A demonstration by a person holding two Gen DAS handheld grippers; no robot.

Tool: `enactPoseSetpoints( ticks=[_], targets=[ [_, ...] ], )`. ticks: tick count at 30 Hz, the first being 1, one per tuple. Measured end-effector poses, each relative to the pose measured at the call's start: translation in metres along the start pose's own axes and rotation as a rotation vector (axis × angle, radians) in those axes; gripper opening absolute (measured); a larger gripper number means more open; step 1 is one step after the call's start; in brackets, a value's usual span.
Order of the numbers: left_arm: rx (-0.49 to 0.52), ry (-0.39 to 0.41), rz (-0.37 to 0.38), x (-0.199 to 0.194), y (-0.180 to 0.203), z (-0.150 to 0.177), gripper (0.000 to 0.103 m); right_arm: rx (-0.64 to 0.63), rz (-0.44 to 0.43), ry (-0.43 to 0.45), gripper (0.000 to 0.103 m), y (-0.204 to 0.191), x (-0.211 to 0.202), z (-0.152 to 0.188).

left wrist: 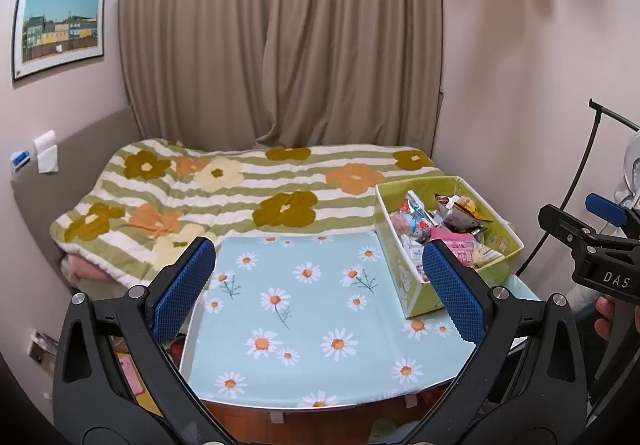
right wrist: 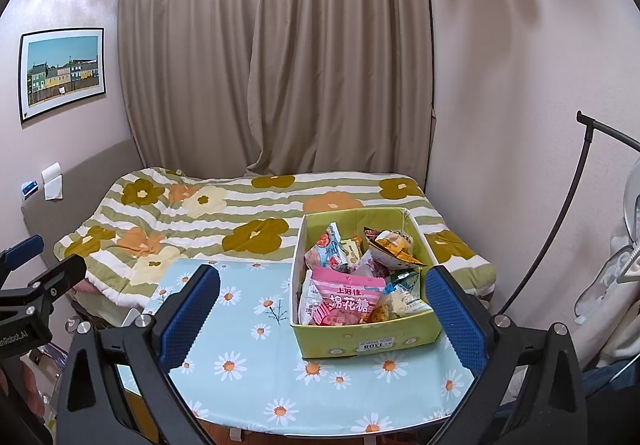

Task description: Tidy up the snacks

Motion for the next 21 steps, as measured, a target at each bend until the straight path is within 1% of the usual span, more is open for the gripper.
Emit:
enactPoseSetpoints(
  ticks=[7,9,11,13,15,21],
  targets=[
    [0.005,0.001,-0.013,0.0018,0.0034,0.0006,0.103,0.0,-0.003,-0.005,0.102,0.003,0.0031,0.0002],
    [0.002,0.012,-0.02,0.0003,0.0034,0.0,0.103,-0.001,-0.001,-0.006,0.102,0.0028,0.003,0.0001],
    [0.007,0.044,-0.015,-0.0045,0.005,-0.0006,0.103,-0.001,-0.001,-0.007,0.102,0.0035,0.0034,0.0005],
    [0.013,0.067,-0.031,-0.0078,0.0062,-0.0014,0.103,-0.002,0.0,-0.01,0.102,0.0034,0.0039,0.0004],
    [0.02,0.07,-0.051,-0.0074,0.0066,-0.0015,0.103,-0.001,-0.001,-0.015,0.102,0.0027,0.0047,-0.0002],
    [0.003,0.083,-0.03,-0.0064,0.0012,0.0006,0.103,-0.012,-0.001,-0.027,0.102,-0.0024,0.0095,0.0002]
  ],
)
Point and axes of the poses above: each gripper's, at about its wrist camera, not at the fingertips, and x roughly the way its jaws point, y to its right, z to its underside, the point moved 3 cm from there along x, roughly the way its jaws point, and after that the axes turned 15 degrees about -x, right-handed, at the moved point
